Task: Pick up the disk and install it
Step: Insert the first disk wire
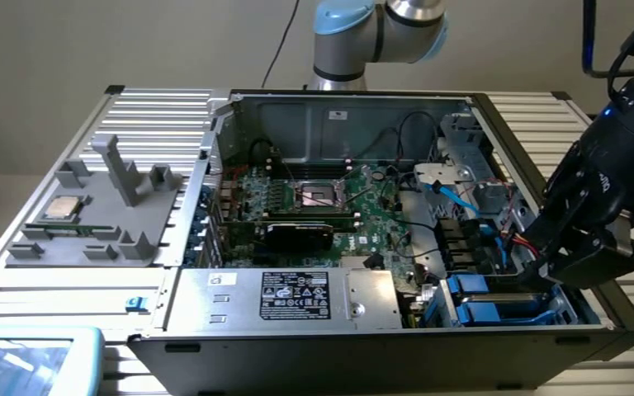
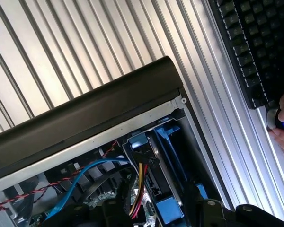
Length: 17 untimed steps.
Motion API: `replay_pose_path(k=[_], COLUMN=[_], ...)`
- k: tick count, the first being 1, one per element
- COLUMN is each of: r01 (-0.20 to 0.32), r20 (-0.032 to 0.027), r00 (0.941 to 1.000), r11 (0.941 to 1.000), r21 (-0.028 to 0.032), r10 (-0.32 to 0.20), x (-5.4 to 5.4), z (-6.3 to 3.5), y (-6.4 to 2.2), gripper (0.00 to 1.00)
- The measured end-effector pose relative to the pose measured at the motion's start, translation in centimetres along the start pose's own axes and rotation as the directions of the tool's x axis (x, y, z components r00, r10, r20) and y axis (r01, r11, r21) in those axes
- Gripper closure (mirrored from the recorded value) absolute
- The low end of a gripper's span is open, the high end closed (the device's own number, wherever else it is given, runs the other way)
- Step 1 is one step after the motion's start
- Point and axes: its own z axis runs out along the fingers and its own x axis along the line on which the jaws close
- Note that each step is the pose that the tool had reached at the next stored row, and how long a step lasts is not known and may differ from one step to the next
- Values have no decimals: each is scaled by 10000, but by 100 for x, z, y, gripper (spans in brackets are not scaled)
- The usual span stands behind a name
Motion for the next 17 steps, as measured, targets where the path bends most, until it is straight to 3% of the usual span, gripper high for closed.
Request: replay_pose_path(k=[1,2,4,17], r01=[3,8,26,234], r20=[-16,-46,-153,-1107], r00=[10000,10000,9999,9937], r11=[10000,10000,10000,9984], r21=[8,22,74,522], r10=[-3,-8,-25,-176], x=[0,0,-1,-6], z=[-3,-7,-21,-107], y=[0,-1,-2,-10], gripper=[42,42,42,42])
